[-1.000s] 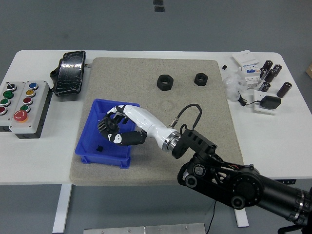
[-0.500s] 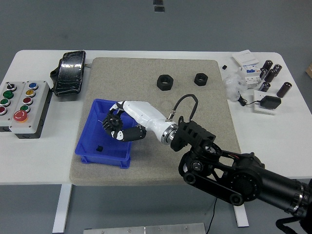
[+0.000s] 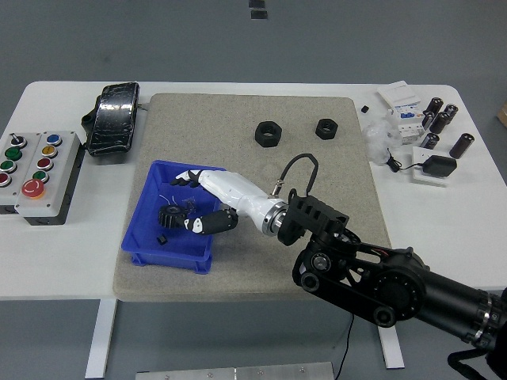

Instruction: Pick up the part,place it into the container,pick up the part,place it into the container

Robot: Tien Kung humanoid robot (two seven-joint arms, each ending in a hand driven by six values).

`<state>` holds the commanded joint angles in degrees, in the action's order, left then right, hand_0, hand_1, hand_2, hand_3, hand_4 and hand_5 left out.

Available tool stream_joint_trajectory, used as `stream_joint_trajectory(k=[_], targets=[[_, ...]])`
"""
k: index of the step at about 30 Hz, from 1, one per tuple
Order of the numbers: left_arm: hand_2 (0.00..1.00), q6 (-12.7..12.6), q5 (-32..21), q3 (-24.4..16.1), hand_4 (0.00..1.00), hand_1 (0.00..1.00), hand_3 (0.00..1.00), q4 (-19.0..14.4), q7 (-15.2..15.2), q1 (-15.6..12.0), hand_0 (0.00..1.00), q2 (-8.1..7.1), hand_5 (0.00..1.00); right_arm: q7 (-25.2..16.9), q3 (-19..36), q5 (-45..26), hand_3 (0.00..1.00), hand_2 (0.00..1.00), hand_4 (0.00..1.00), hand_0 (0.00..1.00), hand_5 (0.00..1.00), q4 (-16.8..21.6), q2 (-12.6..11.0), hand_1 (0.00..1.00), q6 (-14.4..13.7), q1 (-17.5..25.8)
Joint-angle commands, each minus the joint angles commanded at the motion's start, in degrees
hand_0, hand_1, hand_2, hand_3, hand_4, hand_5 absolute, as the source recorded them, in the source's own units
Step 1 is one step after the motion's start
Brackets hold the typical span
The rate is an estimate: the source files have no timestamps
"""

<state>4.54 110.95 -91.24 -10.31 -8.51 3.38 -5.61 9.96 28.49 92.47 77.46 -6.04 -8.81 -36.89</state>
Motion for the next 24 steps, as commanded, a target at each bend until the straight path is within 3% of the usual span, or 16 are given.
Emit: stream_joint_trajectory(k=[3,4,6,8,10,15,16,19,24], targets=[[0.555,-0.01,0.56,-0.60,0.646,0.599,0.614,0.00,-0.14,-0.17,0.656,0.04,0.416,-2.04,2.07,-1.64,0.841,0.833,0.748,0.745,0.194,0.80,-0.12,0.812,-3.18,1.68],[0.555,-0.02,0.62,-0.69,0.645,0.599,0.614,0.00,-0.14,-0.21,0.655,0.04,0.417,-2.09,3.07,-1.32,0.820,0.812,0.746,0.671,0.191,1.43,-0.34,0.765,-4.19,2.50],[0.555,-0.10,0.53,-0.79,0.645,0.599,0.614,0.00,-0.13,-0.30,0.655,0.08,0.417,0.06,5.79,1.51,0.820,0.812,0.746,0.671,0.191,3.67,-1.61,0.765,-6.08,4.76],[0.555,-0.15,0.83,-1.15,0.645,0.599,0.614,0.00,-0.18,-0.40,0.655,0.10,0.417,3.18,8.59,5.70,0.820,0.812,0.746,0.671,0.191,5.97,-3.39,0.765,-5.46,6.76],[0.555,-0.21,1.15,-1.56,0.643,0.599,0.613,0.00,-0.28,-0.51,0.655,0.12,0.417,7.17,11.40,10.17,0.826,0.813,0.792,0.617,0.245,8.38,-5.63,0.746,-2.70,8.56],[0.555,-0.29,1.88,-2.38,0.643,0.599,0.613,0.00,-0.41,-0.62,0.655,0.01,0.417,17.83,18.06,20.29,0.826,0.813,0.792,0.617,0.245,14.73,-11.54,0.746,7.19,13.11],[0.555,-0.31,1.91,-2.42,0.641,0.599,0.614,0.00,-0.38,-0.63,0.655,-0.01,0.415,20.21,19.53,22.11,0.822,0.807,0.808,0.455,0.264,16.23,-12.88,0.695,9.29,14.21],[0.555,-0.32,2.05,-2.54,0.641,0.599,0.614,0.00,-0.31,-0.59,0.655,-0.05,0.415,25.74,21.90,25.41,0.822,0.807,0.808,0.455,0.264,19.09,-15.15,0.695,14.09,16.23],[0.556,-0.29,1.74,-2.26,0.640,0.599,0.614,0.00,-0.16,-0.41,0.655,-0.05,0.415,27.02,20.59,25.57,0.819,0.800,0.793,0.422,0.248,18.62,-16.15,0.682,18.47,17.84]])
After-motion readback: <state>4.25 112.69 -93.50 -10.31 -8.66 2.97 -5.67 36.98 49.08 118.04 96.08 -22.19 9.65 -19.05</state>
